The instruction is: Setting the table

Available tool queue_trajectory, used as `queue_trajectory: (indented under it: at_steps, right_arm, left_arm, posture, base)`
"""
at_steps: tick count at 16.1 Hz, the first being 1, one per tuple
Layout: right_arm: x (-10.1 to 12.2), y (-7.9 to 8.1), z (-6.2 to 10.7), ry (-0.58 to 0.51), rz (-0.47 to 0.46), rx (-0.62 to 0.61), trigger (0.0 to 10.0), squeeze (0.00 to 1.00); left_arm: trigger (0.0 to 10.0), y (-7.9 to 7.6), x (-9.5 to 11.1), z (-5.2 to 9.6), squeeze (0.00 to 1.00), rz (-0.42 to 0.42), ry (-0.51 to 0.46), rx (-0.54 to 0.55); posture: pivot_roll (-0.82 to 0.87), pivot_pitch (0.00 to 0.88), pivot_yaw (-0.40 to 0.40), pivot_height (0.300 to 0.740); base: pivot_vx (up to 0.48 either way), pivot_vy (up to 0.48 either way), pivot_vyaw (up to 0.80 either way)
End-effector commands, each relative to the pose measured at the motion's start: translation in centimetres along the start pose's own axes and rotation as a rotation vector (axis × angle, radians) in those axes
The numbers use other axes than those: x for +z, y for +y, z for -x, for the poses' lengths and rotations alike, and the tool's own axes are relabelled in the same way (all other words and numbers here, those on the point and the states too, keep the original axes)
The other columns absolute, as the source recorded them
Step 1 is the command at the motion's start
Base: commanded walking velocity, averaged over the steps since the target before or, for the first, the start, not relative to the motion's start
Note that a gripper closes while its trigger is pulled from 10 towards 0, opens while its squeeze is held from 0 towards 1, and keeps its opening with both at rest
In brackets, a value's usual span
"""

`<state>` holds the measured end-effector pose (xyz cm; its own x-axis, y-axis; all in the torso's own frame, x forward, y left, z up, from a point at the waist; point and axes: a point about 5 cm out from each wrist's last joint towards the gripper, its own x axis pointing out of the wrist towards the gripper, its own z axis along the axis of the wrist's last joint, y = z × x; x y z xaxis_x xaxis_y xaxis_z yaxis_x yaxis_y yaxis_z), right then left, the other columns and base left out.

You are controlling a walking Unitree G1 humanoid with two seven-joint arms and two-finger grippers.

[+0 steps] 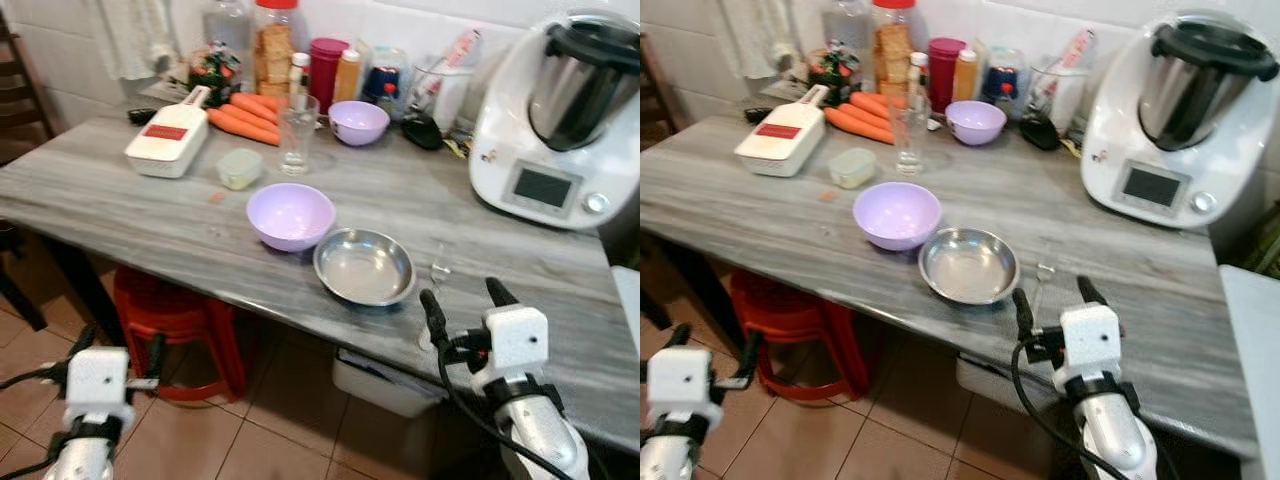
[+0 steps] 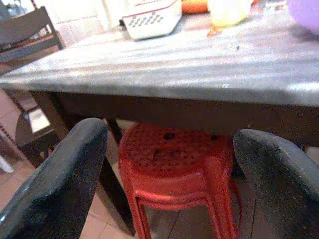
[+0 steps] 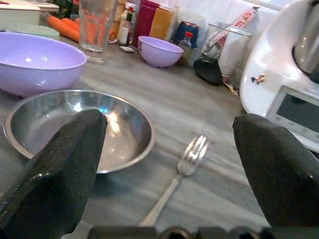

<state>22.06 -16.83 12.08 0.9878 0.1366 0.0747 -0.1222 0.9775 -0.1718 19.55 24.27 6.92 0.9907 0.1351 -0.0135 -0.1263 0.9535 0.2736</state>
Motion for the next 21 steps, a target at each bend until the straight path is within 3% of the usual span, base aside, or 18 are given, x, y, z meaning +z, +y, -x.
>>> queue_trajectory:
  at_steps: [1,10,15,21]
  right_arm:
    - [-0.1,0.0,-0.4,0.008,-0.001,0.0,10.0,0.0]
    - [0.2,1.1,-0.8,-0.008,-0.041,-0.039,10.0,0.0]
    - [0.1,0.7,-1.7,-0.015,-0.042,-0.042,10.0,0.0]
    - [0.2,0.3,-2.2,-0.024,-0.043,-0.062,10.0,0.0]
  left_arm:
    - [10.0,-0.4,0.8,-0.8,0.0,0.012,-0.017,0.004]
    - [10.0,-3.0,2.0,-3.5,0.0,0.062,-0.045,-0.068]
    - [10.0,-3.8,2.3,-4.1,0.0,0.079,-0.045,-0.059]
    - [10.0,-4.3,2.4,-4.7,0.0,0.089,-0.046,-0.053]
  posture:
    - [0.06,0.0,-0.079,0.74]
    - [0.03,0.0,-0.044,0.74]
    - [0.04,0.0,-0.051,0.74]
    - [0.04,0.0,-0.051,0.74]
  base:
    - [0.0,0.0,0.0]
    - [0.0,0.0,-0.32]
    - [0.0,0.0,0.0]
    - [-0.295,0.0,0.0]
